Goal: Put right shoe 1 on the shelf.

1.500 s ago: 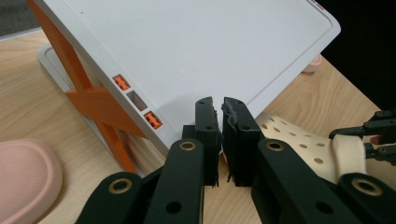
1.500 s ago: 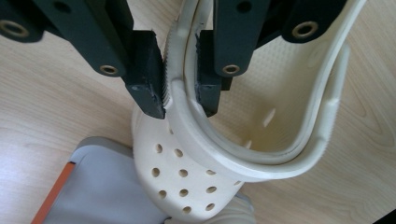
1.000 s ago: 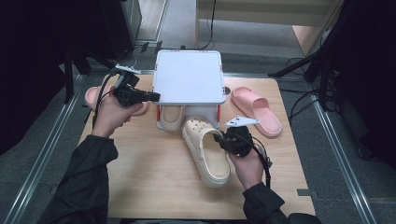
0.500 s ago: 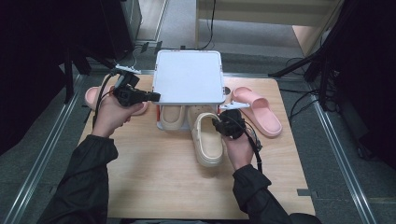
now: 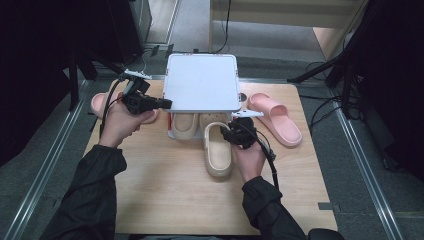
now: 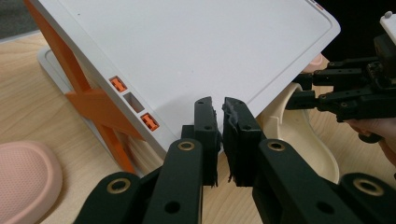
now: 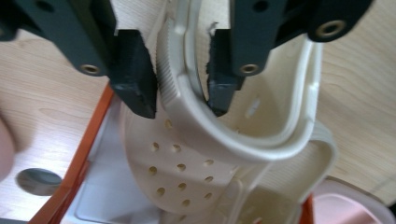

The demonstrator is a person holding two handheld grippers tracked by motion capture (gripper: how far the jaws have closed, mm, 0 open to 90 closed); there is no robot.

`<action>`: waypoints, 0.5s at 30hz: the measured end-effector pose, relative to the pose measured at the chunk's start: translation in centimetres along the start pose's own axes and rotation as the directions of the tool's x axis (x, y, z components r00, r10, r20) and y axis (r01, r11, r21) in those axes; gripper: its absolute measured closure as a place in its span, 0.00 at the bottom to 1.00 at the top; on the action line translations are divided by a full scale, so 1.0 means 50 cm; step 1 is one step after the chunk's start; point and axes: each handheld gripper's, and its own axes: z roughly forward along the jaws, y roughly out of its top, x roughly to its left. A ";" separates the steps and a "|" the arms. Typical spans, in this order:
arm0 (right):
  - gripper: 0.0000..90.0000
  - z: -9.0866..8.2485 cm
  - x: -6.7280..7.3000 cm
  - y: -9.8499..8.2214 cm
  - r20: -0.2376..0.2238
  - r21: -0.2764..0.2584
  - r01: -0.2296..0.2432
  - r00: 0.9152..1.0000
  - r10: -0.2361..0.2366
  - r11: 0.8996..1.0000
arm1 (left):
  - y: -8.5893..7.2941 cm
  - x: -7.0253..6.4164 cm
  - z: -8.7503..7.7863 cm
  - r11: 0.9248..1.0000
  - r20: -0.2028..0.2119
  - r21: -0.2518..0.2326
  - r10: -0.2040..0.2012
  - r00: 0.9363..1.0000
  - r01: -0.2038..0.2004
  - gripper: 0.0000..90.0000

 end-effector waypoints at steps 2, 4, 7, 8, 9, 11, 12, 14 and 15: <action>0.63 -0.003 0.001 -0.003 -0.014 0.000 0.012 1.000 -0.012 1.000 | 0.000 0.000 0.000 1.000 -0.001 -0.001 -0.001 1.000 0.001 0.93; 0.63 -0.012 0.005 -0.007 -0.014 -0.005 0.033 0.999 -0.033 0.999 | 0.000 -0.001 0.000 1.000 -0.003 0.000 0.002 1.000 -0.002 0.93; 0.61 -0.030 0.008 -0.011 -0.029 -0.014 0.038 0.999 -0.038 0.999 | 0.000 -0.002 0.000 1.000 -0.006 0.001 0.003 1.000 -0.003 0.93; 0.61 -0.037 0.009 -0.013 -0.032 -0.019 0.044 0.999 -0.044 0.999 | 0.000 -0.003 0.000 1.000 -0.006 0.001 0.003 1.000 -0.003 0.93; 0.61 -0.044 0.010 -0.014 -0.035 -0.020 0.049 0.998 -0.050 0.999 | 0.000 -0.003 0.000 1.000 -0.009 0.001 0.004 1.000 -0.004 0.92; 0.61 -0.059 0.012 -0.018 -0.037 -0.029 0.060 0.997 -0.061 0.998 | 0.000 -0.004 0.000 1.000 -0.010 0.000 0.002 1.000 -0.002 0.92; 0.62 -0.066 0.012 -0.020 -0.040 -0.035 0.061 0.997 -0.063 0.998 | 0.000 -0.004 0.000 1.000 -0.010 0.001 0.002 1.000 -0.002 0.92; 0.64 -0.079 0.014 -0.025 -0.055 -0.041 0.063 0.996 -0.065 0.997 | 0.001 -0.004 0.000 1.000 -0.011 0.001 0.003 1.000 -0.003 0.92; 0.65 -0.085 0.015 -0.029 -0.059 -0.042 0.065 0.996 -0.068 0.997 | 0.001 -0.004 0.000 1.000 -0.011 0.001 0.002 1.000 -0.002 0.92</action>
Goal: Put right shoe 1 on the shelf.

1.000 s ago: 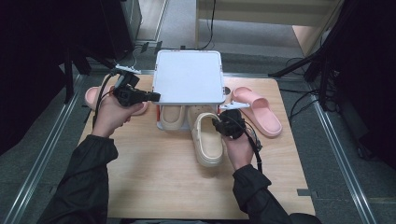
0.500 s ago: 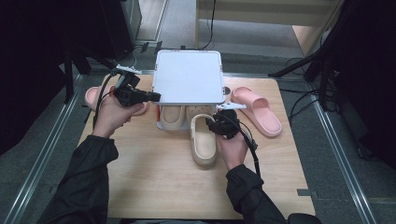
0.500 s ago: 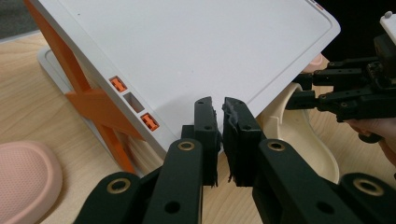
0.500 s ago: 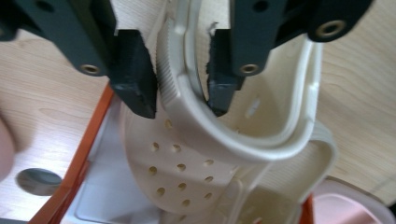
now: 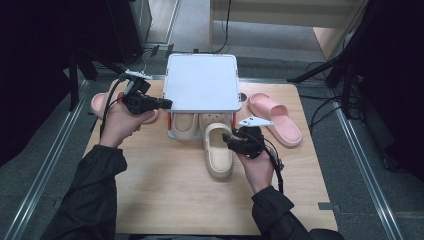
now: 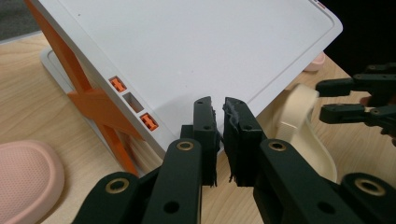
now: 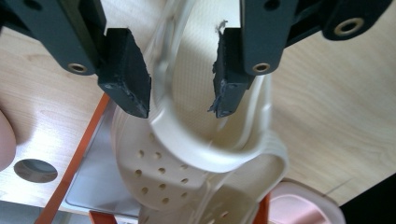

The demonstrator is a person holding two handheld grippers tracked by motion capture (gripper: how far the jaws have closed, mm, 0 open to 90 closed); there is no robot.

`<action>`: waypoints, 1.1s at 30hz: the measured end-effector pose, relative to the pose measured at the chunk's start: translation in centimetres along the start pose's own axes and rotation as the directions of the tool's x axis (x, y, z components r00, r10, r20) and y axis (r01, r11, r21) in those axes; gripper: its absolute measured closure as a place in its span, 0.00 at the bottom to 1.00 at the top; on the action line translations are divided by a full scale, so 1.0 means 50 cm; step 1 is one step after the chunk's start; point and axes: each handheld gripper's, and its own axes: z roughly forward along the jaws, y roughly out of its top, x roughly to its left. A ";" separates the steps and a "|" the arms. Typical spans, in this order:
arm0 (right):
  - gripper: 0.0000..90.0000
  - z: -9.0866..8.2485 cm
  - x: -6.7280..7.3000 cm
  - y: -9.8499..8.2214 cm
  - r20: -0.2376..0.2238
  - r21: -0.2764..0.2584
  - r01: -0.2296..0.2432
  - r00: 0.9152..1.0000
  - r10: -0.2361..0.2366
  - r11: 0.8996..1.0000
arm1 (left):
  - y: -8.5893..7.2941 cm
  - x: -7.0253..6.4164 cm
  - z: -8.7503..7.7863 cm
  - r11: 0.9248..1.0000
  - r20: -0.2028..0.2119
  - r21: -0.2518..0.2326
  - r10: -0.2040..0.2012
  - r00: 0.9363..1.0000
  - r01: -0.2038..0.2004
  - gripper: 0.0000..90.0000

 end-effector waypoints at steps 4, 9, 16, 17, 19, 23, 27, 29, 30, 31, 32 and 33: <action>0.76 -0.020 0.004 -0.018 -0.048 0.005 -0.005 0.999 0.005 1.000 | 0.000 -0.001 0.000 1.000 -0.002 0.001 0.000 1.000 0.000 0.92; 0.89 -0.045 0.013 -0.045 -0.090 0.028 0.016 0.996 -0.013 0.999 | 0.001 -0.003 0.000 1.000 -0.011 0.007 0.002 1.000 -0.002 0.92; 0.99 -0.069 0.030 -0.089 -0.123 0.036 0.015 0.992 -0.010 0.999 | 0.003 -0.003 0.001 1.000 -0.009 0.009 -0.001 1.000 0.001 0.92; 1.00 -0.070 0.033 -0.095 -0.121 0.036 0.017 0.993 -0.013 0.999 | 0.003 -0.003 0.001 1.000 -0.008 0.010 -0.001 1.000 0.001 0.92; 1.00 -0.072 0.038 -0.104 -0.122 0.036 0.018 0.992 -0.013 0.999 | 0.003 -0.003 0.001 1.000 -0.006 0.010 -0.001 1.000 0.001 0.92; 1.00 -0.072 0.048 -0.119 -0.118 0.049 0.037 0.993 -0.031 0.998 | 0.004 -0.001 0.002 1.000 -0.001 0.013 -0.003 1.000 0.003 0.93; 1.00 -0.075 0.056 -0.135 -0.131 0.067 0.028 0.991 -0.019 0.997 | 0.005 0.000 0.003 1.000 0.005 0.014 -0.005 1.000 0.004 0.93; 1.00 -0.076 0.061 -0.145 -0.137 0.075 0.037 0.990 -0.026 0.997 | 0.006 0.000 0.003 1.000 0.008 0.016 -0.004 1.000 0.004 0.93; 1.00 -0.077 0.063 -0.150 -0.139 0.070 0.051 0.989 -0.041 0.996 | 0.007 0.000 0.003 1.000 0.008 0.018 -0.004 1.000 0.004 0.93; 1.00 -0.078 0.066 -0.155 -0.139 0.071 0.057 0.989 -0.047 0.996 | 0.007 0.000 0.003 1.000 0.009 0.018 -0.003 1.000 0.003 0.93; 1.00 -0.079 0.068 -0.160 -0.143 0.076 0.056 0.989 -0.045 0.996 | 0.007 0.000 0.004 1.000 0.008 0.016 -0.003 1.000 0.003 0.93; 1.00 -0.079 0.069 -0.164 -0.145 0.082 0.055 0.988 -0.042 0.995 | 0.007 0.000 0.004 1.000 0.007 0.016 -0.003 1.000 0.002 0.93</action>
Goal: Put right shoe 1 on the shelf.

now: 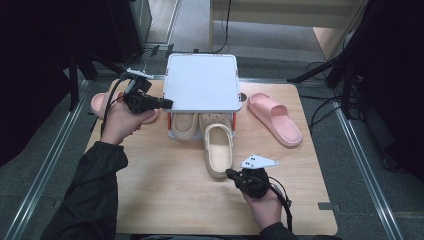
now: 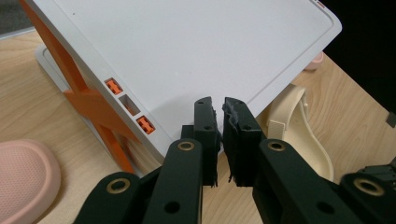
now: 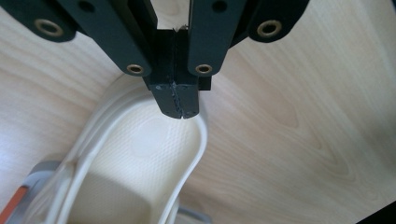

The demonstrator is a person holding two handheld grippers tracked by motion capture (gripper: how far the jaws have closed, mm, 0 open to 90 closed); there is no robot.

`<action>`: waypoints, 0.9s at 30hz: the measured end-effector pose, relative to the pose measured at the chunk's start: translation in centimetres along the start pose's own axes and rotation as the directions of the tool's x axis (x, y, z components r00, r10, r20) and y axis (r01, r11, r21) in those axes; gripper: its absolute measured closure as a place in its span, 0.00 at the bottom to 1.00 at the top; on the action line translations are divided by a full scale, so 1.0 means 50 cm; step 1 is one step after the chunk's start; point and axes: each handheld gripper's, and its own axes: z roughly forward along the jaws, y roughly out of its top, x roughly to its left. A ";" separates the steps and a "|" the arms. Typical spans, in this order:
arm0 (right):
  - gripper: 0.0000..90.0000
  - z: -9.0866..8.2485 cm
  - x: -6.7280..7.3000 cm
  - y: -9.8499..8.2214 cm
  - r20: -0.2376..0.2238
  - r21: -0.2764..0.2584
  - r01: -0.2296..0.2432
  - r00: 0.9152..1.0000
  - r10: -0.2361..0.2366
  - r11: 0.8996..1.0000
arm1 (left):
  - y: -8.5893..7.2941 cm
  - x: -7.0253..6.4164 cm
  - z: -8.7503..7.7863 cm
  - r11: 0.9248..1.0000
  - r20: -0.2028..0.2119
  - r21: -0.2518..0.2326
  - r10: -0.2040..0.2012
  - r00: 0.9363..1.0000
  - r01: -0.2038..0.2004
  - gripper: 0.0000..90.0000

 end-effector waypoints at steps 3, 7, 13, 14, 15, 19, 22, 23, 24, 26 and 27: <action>1.00 0.006 0.003 -0.010 -0.004 0.021 -0.007 1.000 0.007 1.000 | 0.000 0.001 0.000 1.000 0.003 0.002 -0.003 1.000 0.003 0.93; 1.00 0.022 0.005 -0.013 -0.007 0.056 0.002 1.000 -0.002 0.998 | 0.000 0.003 0.000 1.000 0.012 0.004 -0.014 1.000 0.013 0.94; 1.00 0.041 0.005 -0.008 0.019 0.077 0.018 1.000 -0.020 0.997 | -0.002 0.002 0.000 1.000 0.007 -0.003 -0.008 1.000 0.008 0.94; 1.00 0.043 0.003 -0.006 0.020 0.074 0.018 1.000 -0.019 0.997 | -0.002 0.002 0.000 1.000 0.006 -0.004 -0.009 1.000 0.009 0.94; 1.00 0.045 0.002 -0.004 0.023 0.074 0.015 1.000 -0.017 0.997 | -0.002 0.001 0.000 1.000 0.005 -0.006 -0.010 1.000 0.010 0.94; 1.00 0.050 0.000 0.007 0.004 0.061 0.017 1.000 -0.017 0.998 | -0.003 0.000 0.000 1.000 0.003 -0.008 -0.012 1.000 0.012 0.94; 1.00 0.054 0.004 0.020 0.002 0.055 0.024 1.000 -0.024 0.998 | -0.004 0.001 0.000 1.000 0.004 -0.010 -0.015 1.000 0.015 0.93; 1.00 0.055 0.005 0.024 0.004 0.058 0.028 1.000 -0.028 0.998 | -0.004 0.001 0.000 1.000 0.004 -0.010 -0.015 1.000 0.015 0.93; 1.00 0.056 0.005 0.026 0.002 0.060 0.034 0.999 -0.035 0.998 | -0.004 0.001 0.000 1.000 0.004 -0.009 -0.014 1.000 0.014 0.93; 1.00 0.058 0.006 0.027 0.004 0.062 0.043 0.999 -0.043 0.997 | -0.004 0.001 0.000 1.000 0.005 -0.012 -0.017 1.000 0.017 0.93; 1.00 0.058 0.006 0.026 0.005 0.059 0.042 0.999 -0.043 0.997 | -0.004 0.002 0.000 1.000 0.006 -0.012 -0.016 1.000 0.016 0.93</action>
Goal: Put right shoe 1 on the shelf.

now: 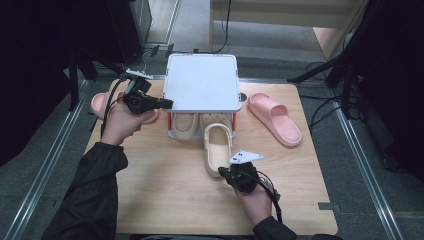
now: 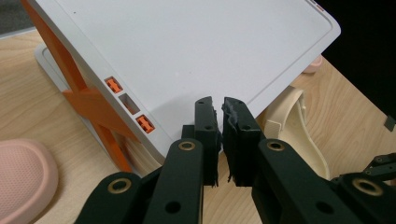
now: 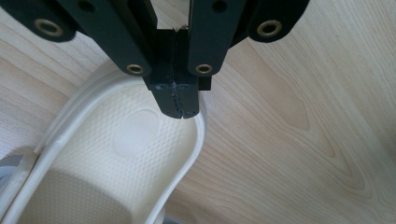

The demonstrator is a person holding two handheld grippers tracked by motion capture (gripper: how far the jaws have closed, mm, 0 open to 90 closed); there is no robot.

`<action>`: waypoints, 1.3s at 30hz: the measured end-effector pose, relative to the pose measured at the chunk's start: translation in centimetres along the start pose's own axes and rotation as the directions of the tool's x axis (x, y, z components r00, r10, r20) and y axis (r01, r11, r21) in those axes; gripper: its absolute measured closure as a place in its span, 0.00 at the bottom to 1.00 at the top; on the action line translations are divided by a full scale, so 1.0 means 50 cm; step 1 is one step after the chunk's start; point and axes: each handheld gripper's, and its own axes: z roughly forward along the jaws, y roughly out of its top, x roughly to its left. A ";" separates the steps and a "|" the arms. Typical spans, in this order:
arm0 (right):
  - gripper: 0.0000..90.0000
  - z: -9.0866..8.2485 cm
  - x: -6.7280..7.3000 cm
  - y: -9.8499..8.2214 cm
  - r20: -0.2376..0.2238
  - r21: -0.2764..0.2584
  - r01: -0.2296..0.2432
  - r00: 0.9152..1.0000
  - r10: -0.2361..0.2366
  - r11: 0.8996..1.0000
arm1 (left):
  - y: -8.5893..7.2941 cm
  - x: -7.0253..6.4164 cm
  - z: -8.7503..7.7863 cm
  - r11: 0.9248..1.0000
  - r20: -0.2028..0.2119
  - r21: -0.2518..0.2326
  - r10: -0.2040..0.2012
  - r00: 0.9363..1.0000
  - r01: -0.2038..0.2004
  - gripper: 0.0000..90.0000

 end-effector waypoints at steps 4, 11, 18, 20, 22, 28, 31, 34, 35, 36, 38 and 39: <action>1.00 0.004 0.001 -0.013 -0.015 -0.002 -0.010 1.000 0.010 1.000 | 0.000 0.001 0.000 1.000 0.004 -0.002 -0.001 1.000 0.001 0.93; 1.00 0.013 0.006 -0.023 -0.030 0.004 -0.007 1.000 0.007 1.000 | 0.000 0.001 0.000 1.000 0.003 -0.001 0.001 1.000 -0.001 0.93; 1.00 0.025 0.001 -0.007 -0.011 0.009 0.014 1.000 -0.014 1.000 | 0.000 0.001 0.000 1.000 0.003 0.000 0.000 1.000 0.000 0.93; 1.00 0.031 -0.002 0.000 -0.003 0.008 0.014 1.000 -0.014 1.000 | 0.000 0.001 0.000 1.000 0.002 0.000 0.000 1.000 0.000 0.93; 1.00 0.038 -0.004 0.009 -0.005 0.002 0.020 1.000 -0.020 1.000 | 0.000 0.000 0.000 1.000 0.001 0.000 0.000 1.000 0.000 0.93; 1.00 0.047 -0.006 0.046 0.008 -0.031 0.037 0.999 -0.036 0.999 | 0.000 0.001 0.000 1.000 0.005 -0.002 -0.001 1.000 0.001 0.93; 1.00 0.058 -0.016 0.059 0.028 -0.027 0.037 0.999 -0.036 0.999 | -0.001 0.001 0.000 1.000 0.003 -0.003 0.001 1.000 -0.001 0.93; 1.00 0.066 -0.030 0.069 0.022 -0.031 0.029 0.999 -0.028 0.999 | 0.000 0.001 0.000 1.000 0.005 -0.002 0.000 1.000 0.000 0.93; 1.00 0.069 -0.034 0.073 0.031 -0.029 0.035 0.999 -0.034 0.999 | 0.000 0.001 0.000 1.000 0.005 -0.002 -0.001 1.000 0.001 0.93; 1.00 0.072 -0.038 0.078 0.036 -0.029 0.036 0.999 -0.035 0.999 | 0.000 0.001 0.000 1.000 0.004 -0.002 -0.001 1.000 0.001 0.93; 1.00 0.078 -0.049 0.086 0.022 -0.041 0.023 1.000 -0.022 0.999 | 0.000 0.001 0.000 1.000 0.004 -0.002 -0.001 1.000 0.001 0.93; 1.00 0.082 -0.054 0.091 0.025 -0.040 0.018 1.000 -0.017 0.999 | 0.000 0.001 0.000 1.000 0.004 -0.002 -0.003 1.000 0.003 0.93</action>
